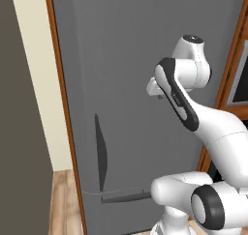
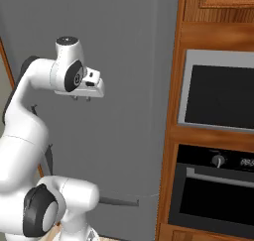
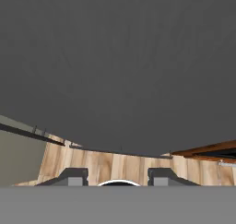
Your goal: Open the fridge, remove the mango, lime, and steak, and place them on any counter.
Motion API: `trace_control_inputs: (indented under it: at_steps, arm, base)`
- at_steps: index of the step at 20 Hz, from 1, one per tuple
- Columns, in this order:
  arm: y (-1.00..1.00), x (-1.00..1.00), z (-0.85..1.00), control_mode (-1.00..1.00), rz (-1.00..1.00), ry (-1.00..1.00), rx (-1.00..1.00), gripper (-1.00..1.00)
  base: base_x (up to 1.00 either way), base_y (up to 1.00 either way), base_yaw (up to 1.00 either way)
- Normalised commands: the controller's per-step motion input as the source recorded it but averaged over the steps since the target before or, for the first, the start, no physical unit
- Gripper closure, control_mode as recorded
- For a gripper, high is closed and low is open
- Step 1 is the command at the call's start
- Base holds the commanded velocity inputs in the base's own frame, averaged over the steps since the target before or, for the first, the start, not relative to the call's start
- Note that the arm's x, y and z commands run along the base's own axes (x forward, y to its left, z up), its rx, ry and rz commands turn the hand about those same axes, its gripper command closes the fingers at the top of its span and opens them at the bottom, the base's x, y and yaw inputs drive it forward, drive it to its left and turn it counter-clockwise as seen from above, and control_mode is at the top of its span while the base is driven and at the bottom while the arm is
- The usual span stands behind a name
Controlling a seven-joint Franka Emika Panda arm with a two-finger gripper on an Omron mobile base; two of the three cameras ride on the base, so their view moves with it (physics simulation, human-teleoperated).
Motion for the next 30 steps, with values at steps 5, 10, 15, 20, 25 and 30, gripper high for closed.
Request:
trace_control_inputs:
  at_steps: [5, 10, 15, 20, 25, 30]
  arm:
    - [0.00, -0.03, 0.00, 1.00, 0.00, 0.00, 0.00, -1.00]
    - [0.00, 0.00, 0.00, 1.00, 0.00, 0.00, 0.00, -1.00]
    - [0.00, 0.00, 0.00, 1.00, 0.00, 0.00, 0.00, -1.00]
    - [0.00, 0.00, 0.00, 1.00, 0.00, 0.00, 0.00, -1.00]
    - [0.00, 0.00, 0.00, 1.00, 0.00, 0.00, 0.00, -1.00]
    - [0.00, 0.00, 0.00, 1.00, 0.00, 0.00, 0.00, -1.00]
  base:
    - [-0.06, 0.09, 0.00]
    - [-0.62, 0.14, 0.00]
    - [-0.66, 0.32, 0.00]
    - [-0.36, 0.67, 0.00]
    - [-0.26, 0.49, 0.00]
    - [-0.37, 0.00, 0.00]
